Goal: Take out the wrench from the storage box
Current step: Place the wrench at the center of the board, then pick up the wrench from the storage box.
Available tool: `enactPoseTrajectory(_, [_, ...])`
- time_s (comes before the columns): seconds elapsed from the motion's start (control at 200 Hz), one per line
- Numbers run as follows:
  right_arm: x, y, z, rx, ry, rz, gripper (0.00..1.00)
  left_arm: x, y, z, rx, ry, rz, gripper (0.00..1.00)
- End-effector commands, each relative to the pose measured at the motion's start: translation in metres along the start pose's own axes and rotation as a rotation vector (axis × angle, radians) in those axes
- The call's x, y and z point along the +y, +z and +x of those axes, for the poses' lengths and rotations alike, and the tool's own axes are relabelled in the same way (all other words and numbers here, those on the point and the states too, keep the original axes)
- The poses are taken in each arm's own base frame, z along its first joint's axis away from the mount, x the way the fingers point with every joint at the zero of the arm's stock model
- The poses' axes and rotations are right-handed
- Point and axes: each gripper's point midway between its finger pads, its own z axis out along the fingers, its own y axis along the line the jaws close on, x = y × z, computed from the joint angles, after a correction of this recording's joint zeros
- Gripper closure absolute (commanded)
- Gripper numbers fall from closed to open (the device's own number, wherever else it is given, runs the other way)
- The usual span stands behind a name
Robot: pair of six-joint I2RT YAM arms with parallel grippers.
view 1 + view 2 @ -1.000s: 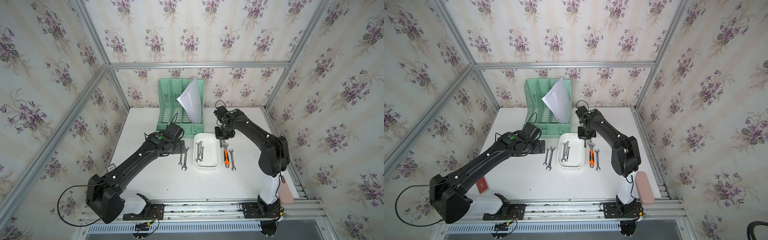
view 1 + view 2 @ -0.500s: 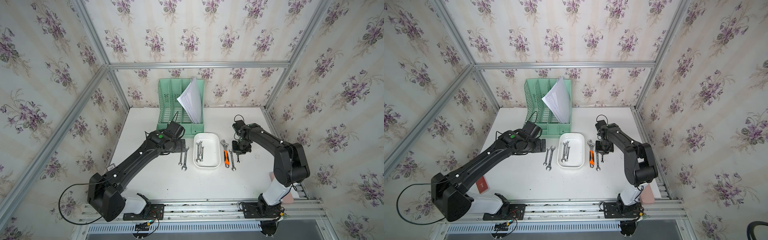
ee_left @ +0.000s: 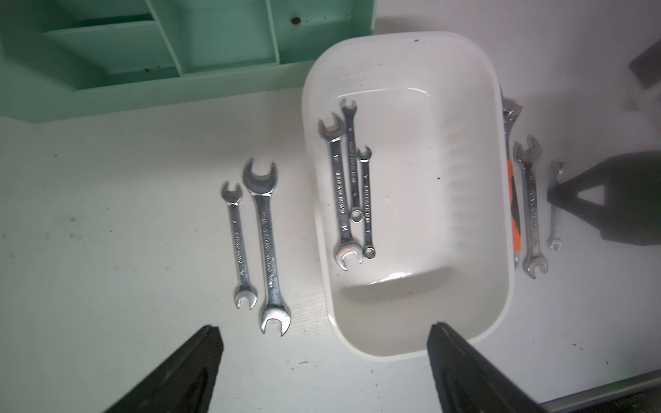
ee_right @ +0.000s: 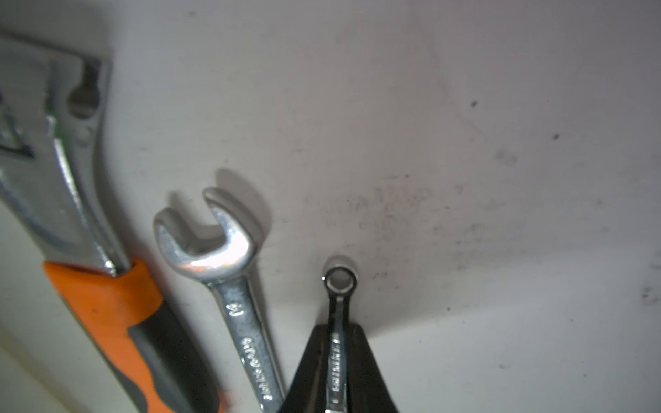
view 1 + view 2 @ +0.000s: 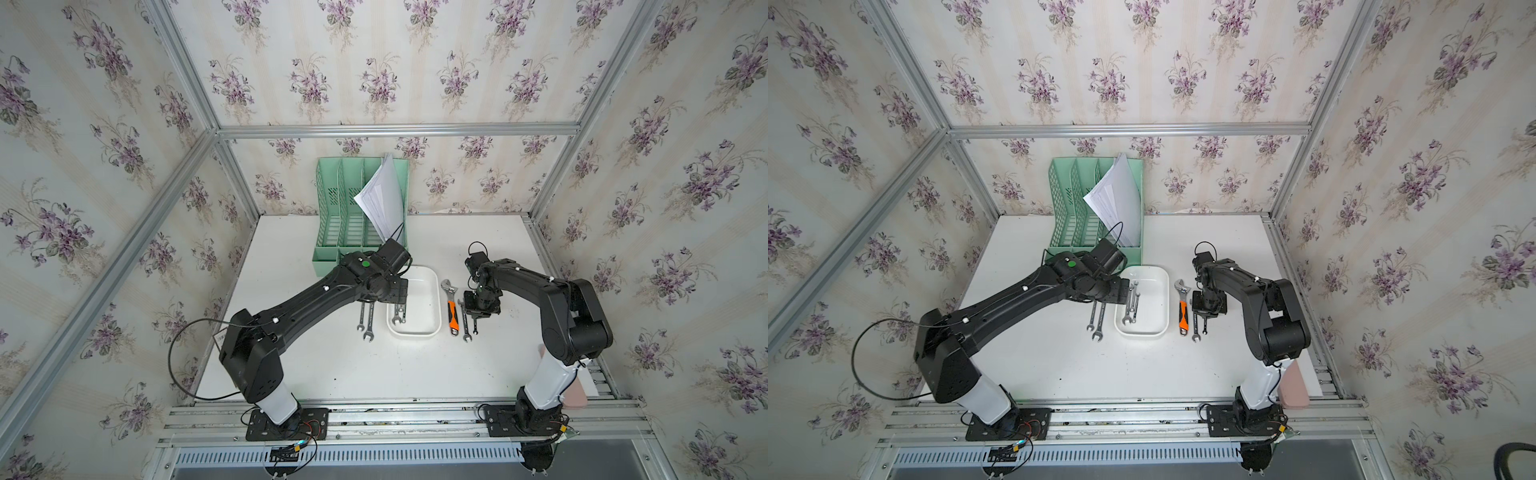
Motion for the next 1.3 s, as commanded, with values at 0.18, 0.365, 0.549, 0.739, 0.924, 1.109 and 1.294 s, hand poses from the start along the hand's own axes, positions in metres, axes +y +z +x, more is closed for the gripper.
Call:
enactPoseTrajectory(0.18, [0.002, -0.006, -0.006, -0.039, 0.025, -0.016, 0.62, -0.036, 0.044, 0.000, 0.067, 0.095, -0.061, 0.42])
enactPoseTrajectory(0.365, [0.001, -0.030, -0.011, -0.087, 0.032, -0.025, 0.58, -0.038, 0.074, 0.004, 0.115, 0.134, -0.119, 0.55])
enactPoseTrajectory(0.549, [0.001, -0.054, -0.014, -0.136, 0.038, -0.039, 0.57, -0.038, 0.105, 0.012, 0.166, 0.157, -0.158, 0.58])
enactPoseTrajectory(0.739, [0.001, -0.071, -0.015, -0.170, 0.037, -0.049, 0.57, -0.037, 0.135, 0.017, 0.197, 0.165, -0.188, 0.62])
enactPoseTrajectory(0.924, [0.002, -0.076, -0.014, -0.177, 0.034, -0.060, 0.57, -0.035, 0.157, 0.018, 0.211, 0.161, -0.207, 0.66])
enactPoseTrajectory(1.109, [0.004, -0.076, -0.013, -0.170, 0.028, -0.070, 0.57, -0.032, 0.171, 0.021, 0.225, 0.164, -0.227, 0.66])
enactPoseTrajectory(1.294, [0.005, -0.077, -0.013, -0.174, 0.027, -0.078, 0.57, -0.042, 0.178, 0.028, 0.240, 0.160, -0.185, 0.68])
